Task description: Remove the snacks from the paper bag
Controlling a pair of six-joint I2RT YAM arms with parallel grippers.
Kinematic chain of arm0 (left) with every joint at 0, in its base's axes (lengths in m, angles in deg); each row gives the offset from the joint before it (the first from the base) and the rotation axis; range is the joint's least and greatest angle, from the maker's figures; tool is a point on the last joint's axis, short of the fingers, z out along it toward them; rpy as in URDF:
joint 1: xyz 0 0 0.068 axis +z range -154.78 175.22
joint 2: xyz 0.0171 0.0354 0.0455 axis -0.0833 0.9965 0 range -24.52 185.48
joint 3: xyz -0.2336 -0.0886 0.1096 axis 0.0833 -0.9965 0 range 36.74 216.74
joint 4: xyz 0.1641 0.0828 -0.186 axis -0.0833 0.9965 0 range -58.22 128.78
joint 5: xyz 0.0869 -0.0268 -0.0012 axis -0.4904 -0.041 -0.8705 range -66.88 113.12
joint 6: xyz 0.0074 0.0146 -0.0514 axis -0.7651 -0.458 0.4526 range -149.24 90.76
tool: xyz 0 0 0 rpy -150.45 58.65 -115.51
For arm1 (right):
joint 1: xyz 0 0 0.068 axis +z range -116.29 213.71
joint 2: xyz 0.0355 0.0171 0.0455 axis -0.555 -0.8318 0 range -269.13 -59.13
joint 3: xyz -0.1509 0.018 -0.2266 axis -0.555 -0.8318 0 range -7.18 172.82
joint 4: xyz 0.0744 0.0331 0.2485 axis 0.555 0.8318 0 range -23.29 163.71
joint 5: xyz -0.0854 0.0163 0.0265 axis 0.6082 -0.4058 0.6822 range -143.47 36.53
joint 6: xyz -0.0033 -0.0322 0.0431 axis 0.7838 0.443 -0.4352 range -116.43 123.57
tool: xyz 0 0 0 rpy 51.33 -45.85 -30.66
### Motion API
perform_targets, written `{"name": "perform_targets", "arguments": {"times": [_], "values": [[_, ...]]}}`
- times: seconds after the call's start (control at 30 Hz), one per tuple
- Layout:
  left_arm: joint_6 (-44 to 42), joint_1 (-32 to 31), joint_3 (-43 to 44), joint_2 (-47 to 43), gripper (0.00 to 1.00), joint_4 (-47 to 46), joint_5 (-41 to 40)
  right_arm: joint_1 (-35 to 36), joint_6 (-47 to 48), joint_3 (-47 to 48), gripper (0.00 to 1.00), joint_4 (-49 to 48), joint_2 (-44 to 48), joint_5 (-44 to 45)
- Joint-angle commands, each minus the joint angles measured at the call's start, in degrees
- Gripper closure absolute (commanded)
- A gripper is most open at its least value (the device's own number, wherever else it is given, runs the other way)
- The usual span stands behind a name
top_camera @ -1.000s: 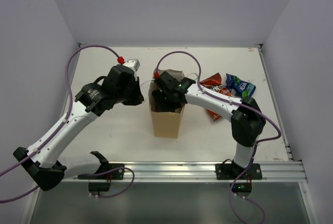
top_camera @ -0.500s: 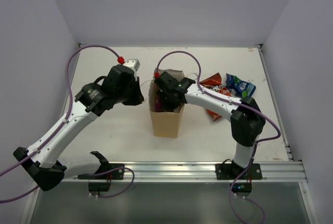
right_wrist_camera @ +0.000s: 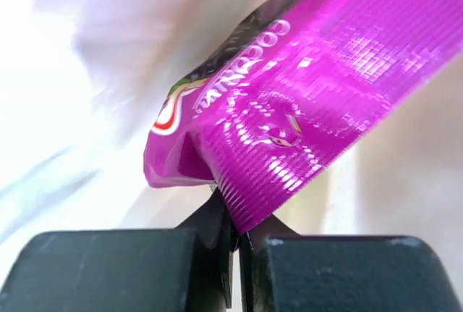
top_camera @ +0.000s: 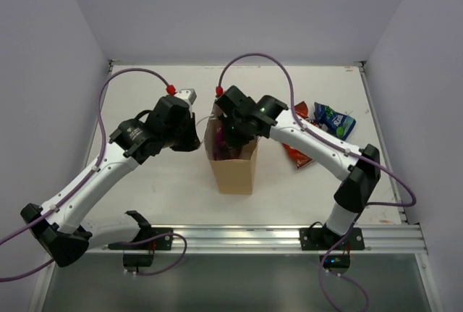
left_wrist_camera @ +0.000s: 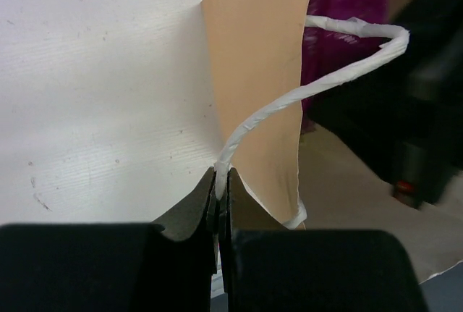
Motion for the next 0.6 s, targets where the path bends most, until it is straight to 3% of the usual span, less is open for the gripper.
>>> {"name": "perform_targets", "arguments": {"times": [0.0, 0.13, 0.37, 0.57], "values": [[0.0, -0.1, -1.8, -2.0, 1.0, -1.7, 1.2, 0.2, -1.5, 11.5, 1.0, 3.3, 7.2, 1.2], [0.4, -0.1, -2.0, -3.2, 1.0, -1.5, 1.5, 0.2, -2.2, 19.0, 1.0, 7.4, 8.2, 1.0], [0.7, -0.1, -1.4, -4.3, 1.0, -0.9, 1.4, 0.5, -0.6, 29.2, 1.0, 5.1, 12.0, -3.2], [0.8, -0.1, 0.7, -3.9, 1.0, 0.1, 1.0, 0.4, 2.9, 41.1, 1.0, 4.9, 16.4, 1.2]]}}
